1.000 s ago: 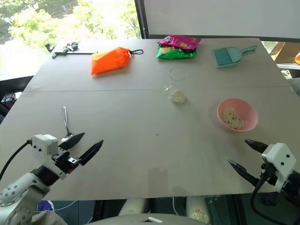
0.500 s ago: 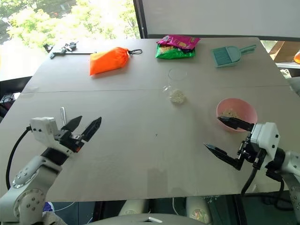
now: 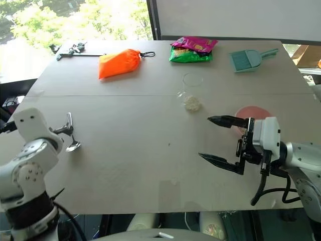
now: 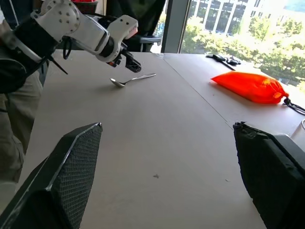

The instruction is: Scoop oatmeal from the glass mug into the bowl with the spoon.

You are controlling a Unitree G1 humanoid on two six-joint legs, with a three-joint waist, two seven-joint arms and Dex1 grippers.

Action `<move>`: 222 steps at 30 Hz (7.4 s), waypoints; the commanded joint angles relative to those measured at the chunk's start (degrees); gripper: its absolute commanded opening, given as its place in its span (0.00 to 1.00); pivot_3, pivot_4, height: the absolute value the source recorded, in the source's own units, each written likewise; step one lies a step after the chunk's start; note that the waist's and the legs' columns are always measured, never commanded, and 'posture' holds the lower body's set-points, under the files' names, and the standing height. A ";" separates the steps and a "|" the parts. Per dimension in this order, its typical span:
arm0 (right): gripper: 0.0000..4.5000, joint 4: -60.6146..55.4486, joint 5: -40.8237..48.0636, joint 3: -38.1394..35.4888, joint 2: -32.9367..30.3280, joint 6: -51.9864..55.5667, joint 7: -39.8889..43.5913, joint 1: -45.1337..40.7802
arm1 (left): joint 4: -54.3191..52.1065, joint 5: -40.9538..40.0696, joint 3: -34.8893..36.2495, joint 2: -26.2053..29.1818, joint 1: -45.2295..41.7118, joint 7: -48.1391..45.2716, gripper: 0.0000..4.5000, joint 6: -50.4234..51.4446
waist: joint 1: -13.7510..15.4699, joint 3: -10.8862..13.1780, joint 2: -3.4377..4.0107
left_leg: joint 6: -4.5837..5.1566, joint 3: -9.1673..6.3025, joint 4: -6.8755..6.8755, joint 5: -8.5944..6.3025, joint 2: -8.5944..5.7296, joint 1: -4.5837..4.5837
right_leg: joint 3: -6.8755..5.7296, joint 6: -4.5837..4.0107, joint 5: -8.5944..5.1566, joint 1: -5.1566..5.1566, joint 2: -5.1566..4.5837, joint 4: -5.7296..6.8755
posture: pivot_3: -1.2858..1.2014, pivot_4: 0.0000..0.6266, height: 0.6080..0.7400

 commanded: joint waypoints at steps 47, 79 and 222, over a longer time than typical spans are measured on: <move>1.00 13.81 39.06 9.65 20.72 44.33 -62.64 -39.63 | -4.25 13.30 -33.24 11.80 5.15 -64.88 0.01 -72.93 | -2.11 0.05 0.07 | -0.26 0.22 0.59 0.19 -0.02 -1.74 | 0.14 0.03 0.09 -1.86 -0.05 0.80 | 0.52 0.24 1.00; 0.43 18.53 44.58 12.84 21.87 45.10 -65.19 -44.42 | -0.19 16.21 -33.42 8.81 2.77 -65.06 0.00 -77.91 | -3.54 0.06 0.09 | -0.22 0.14 1.02 0.21 -0.01 -1.70 | 0.15 0.03 0.09 -1.96 0.06 1.59 | 0.52 0.24 1.00; 0.00 18.43 13.84 8.45 5.25 45.33 -47.08 -49.87 | 49.84 32.89 -42.30 -20.28 -28.96 -38.14 0.00 -90.03 | -0.79 0.09 0.07 | -0.18 0.01 1.45 0.22 -0.24 -2.03 | 0.05 0.09 0.11 -2.02 -0.07 1.64 | 0.52 0.24 1.00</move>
